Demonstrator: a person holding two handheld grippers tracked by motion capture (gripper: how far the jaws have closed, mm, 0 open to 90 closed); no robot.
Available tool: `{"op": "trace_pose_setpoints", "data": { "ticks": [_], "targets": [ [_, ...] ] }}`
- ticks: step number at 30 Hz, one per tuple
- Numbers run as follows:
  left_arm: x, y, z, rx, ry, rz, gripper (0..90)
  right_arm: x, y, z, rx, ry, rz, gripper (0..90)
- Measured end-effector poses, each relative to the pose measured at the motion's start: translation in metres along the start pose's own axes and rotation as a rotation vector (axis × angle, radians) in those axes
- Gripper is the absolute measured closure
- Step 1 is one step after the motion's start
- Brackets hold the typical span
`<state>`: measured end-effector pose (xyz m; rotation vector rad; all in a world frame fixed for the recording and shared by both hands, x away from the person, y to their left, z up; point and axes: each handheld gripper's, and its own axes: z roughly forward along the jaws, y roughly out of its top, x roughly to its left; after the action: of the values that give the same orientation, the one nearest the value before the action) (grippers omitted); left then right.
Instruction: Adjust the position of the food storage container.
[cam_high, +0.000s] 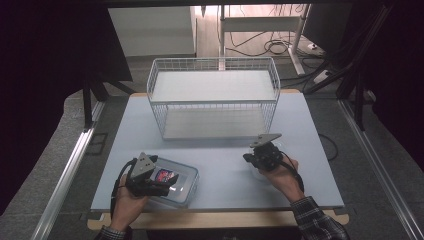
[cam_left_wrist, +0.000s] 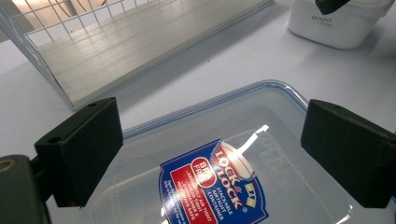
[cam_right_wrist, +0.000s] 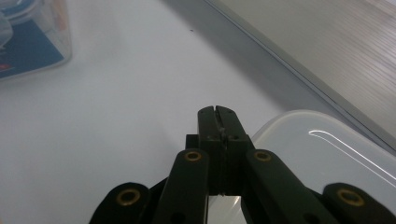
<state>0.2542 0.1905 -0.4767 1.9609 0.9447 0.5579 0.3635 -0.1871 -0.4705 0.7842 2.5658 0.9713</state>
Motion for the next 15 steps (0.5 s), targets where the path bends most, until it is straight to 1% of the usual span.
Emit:
{"op": "trace_pose_setpoints", "data": {
  "ticks": [2, 3, 4, 5, 7, 10, 11, 12, 13, 14, 15],
  "targets": [
    [0.000, 0.000, 0.000, 0.000, -0.005, -0.001, 5.8, -0.005, -0.005, -0.005, 0.002, -0.021, 0.017, 89.5],
    [0.000, 0.000, 0.000, 0.000, -0.005, -0.001, 6.6, -0.005, -0.005, -0.005, 0.002, -0.021, 0.017, 89.5],
    [0.001, 0.000, 0.000, 0.000, -0.018, -0.007, 7.6, -0.012, -0.010, -0.009, -0.002, -0.031, 0.036, 89.5],
    [0.002, 0.000, 0.001, 0.002, -0.032, -0.019, 8.0, -0.014, -0.013, -0.011, -0.004, -0.038, 0.045, 89.5],
    [0.002, 0.000, 0.001, 0.005, -0.035, -0.023, 8.9, -0.016, -0.015, -0.013, -0.002, -0.041, 0.053, 89.5],
    [0.002, 0.000, 0.002, 0.026, -0.045, -0.026, 9.0, -0.025, -0.022, -0.019, -0.010, -0.057, 0.078, 89.5],
    [0.002, 0.000, 0.003, 0.038, -0.049, -0.031, 9.2, -0.030, -0.027, -0.024, -0.007, -0.074, 0.090, 89.5],
    [0.002, 0.000, 0.003, 0.038, -0.049, -0.031, 9.2, -0.030, -0.027, -0.024, -0.007, -0.074, 0.090, 89.5],
    [0.001, 0.000, 0.003, 0.049, -0.045, -0.031, 9.2, -0.032, -0.029, -0.026, -0.005, -0.081, 0.095, 89.5],
    [0.001, 0.000, 0.003, 0.052, -0.048, -0.024, 9.4, -0.039, -0.034, -0.031, -0.006, -0.101, 0.118, 89.5],
    [0.001, 0.000, 0.003, 0.052, -0.048, -0.024, 10.3, -0.039, -0.034, -0.031, -0.006, -0.101, 0.118, 89.5]
  ]
}}
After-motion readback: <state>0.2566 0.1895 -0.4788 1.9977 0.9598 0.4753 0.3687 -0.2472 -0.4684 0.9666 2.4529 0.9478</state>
